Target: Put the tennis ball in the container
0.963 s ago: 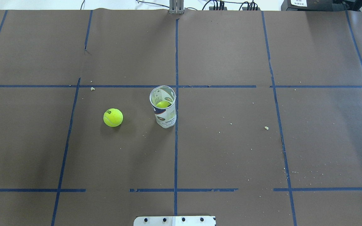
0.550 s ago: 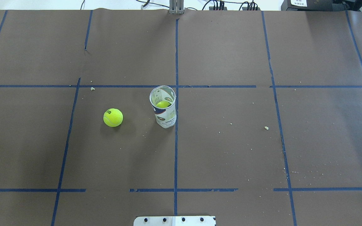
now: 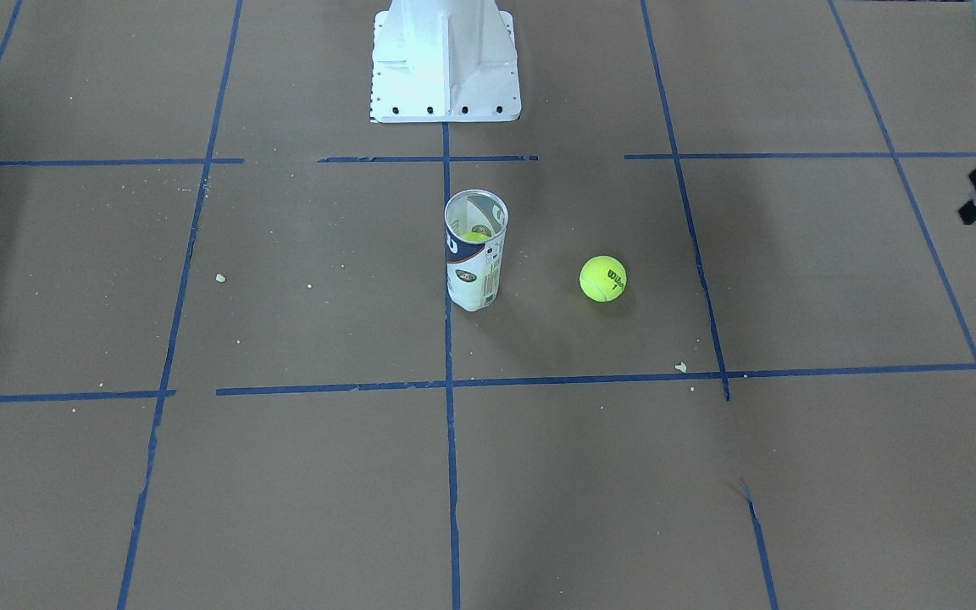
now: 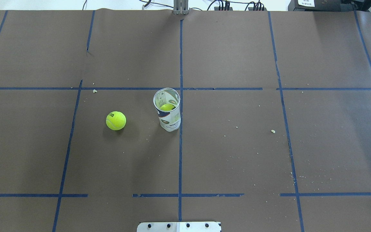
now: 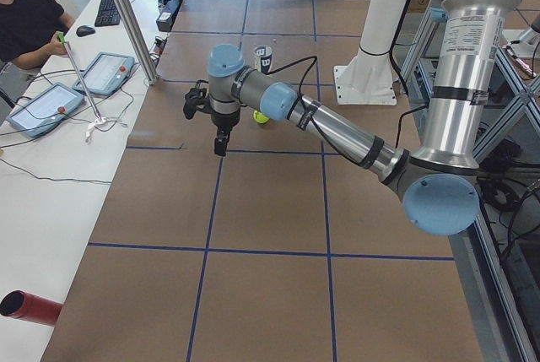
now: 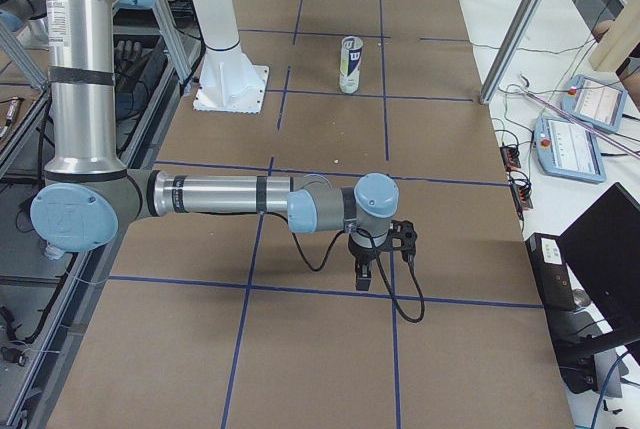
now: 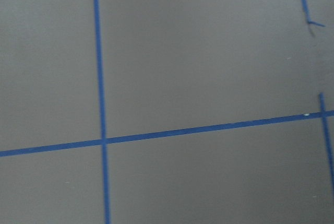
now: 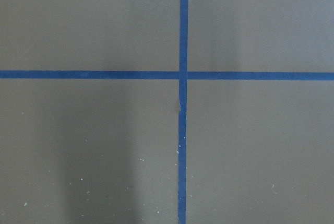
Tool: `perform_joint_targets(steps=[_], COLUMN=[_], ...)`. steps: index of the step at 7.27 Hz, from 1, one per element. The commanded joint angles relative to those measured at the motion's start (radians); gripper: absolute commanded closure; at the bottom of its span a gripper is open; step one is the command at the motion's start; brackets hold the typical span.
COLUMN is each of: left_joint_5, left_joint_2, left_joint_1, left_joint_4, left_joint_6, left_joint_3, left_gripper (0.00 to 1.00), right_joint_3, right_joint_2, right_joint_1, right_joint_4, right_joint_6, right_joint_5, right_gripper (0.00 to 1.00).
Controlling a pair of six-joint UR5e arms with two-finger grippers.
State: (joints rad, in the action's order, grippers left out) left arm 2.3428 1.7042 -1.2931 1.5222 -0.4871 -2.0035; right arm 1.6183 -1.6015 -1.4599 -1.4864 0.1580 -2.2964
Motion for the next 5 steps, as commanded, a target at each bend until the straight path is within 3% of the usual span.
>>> perform_joint_targets(steps=[1, 3, 5], left_joint_5=[-0.035, -0.217, -0.235], left_joint_2=[0.102, 0.205, 0.256], left_joint_1=[0.235, 0.439, 0.526], left_joint_4=[0.003, 0.004, 0.082], left_joint_6=[-0.361, -0.552, -0.562], left_joint_3=[-0.064, -0.046, 0.087], left_gripper=[0.00, 0.00, 0.00], right_joint_3=[0.000, 0.000, 0.000], right_joint_2=[0.000, 0.000, 0.000], right_joint_1=[0.000, 0.000, 0.000], right_joint_4=[0.000, 0.000, 0.000], right_joint_6=[0.000, 0.000, 0.000], right_joint_5=[0.000, 0.000, 0.000], right_gripper=[0.00, 0.00, 0.00])
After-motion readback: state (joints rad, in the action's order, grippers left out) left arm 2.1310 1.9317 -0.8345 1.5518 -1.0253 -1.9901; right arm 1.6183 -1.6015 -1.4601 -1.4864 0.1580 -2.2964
